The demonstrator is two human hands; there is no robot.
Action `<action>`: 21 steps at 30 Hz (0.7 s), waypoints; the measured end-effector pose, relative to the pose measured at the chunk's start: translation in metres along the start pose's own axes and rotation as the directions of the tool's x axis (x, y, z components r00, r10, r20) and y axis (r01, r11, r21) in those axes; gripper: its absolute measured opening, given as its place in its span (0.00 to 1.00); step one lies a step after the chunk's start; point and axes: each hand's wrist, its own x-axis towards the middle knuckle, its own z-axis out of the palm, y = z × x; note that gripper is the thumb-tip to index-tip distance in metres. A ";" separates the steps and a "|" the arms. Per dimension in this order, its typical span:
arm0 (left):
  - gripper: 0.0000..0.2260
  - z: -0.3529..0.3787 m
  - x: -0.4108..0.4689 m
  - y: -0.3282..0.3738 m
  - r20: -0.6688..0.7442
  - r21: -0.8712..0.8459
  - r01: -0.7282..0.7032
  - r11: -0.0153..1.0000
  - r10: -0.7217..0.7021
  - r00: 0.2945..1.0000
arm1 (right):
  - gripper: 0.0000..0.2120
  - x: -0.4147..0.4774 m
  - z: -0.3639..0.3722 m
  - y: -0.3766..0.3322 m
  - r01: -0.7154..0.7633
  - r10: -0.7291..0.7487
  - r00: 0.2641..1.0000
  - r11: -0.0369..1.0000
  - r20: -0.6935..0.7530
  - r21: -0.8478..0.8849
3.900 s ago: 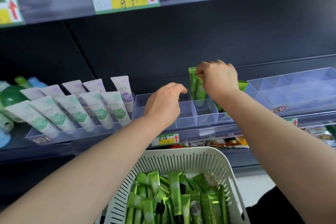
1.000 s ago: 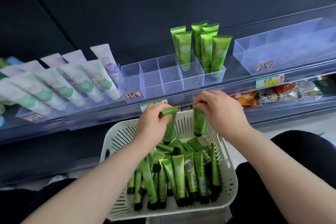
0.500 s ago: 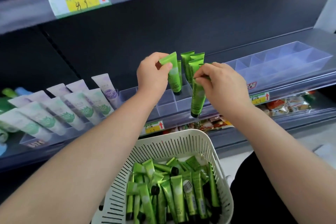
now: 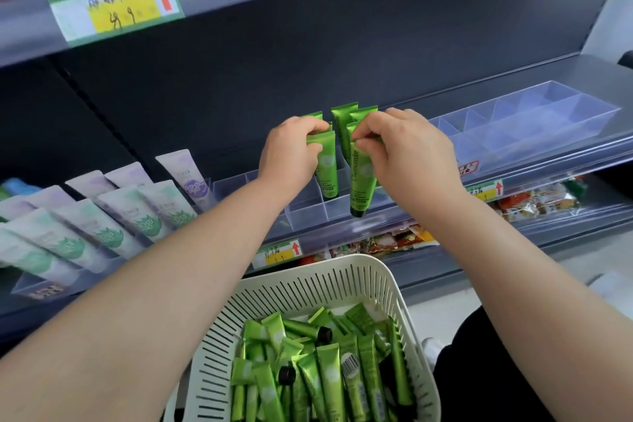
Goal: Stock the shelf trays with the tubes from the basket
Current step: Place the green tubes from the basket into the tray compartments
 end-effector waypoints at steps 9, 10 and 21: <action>0.17 -0.020 -0.028 -0.005 -0.030 0.202 -0.100 0.974 0.108 0.994 | 0.07 0.031 0.007 -0.024 0.024 -0.024 0.999 1.000 -0.022 0.003; 0.17 -0.021 -0.032 -0.008 -0.026 0.199 -0.110 0.974 0.118 0.993 | 0.07 0.034 0.010 -0.025 0.026 -0.026 1.000 1.000 -0.014 -0.004; 0.15 -0.024 -0.049 -0.018 0.062 0.244 -0.135 0.960 0.123 0.990 | 0.07 0.025 0.056 -0.007 0.026 -0.012 0.991 0.994 0.134 -0.106</action>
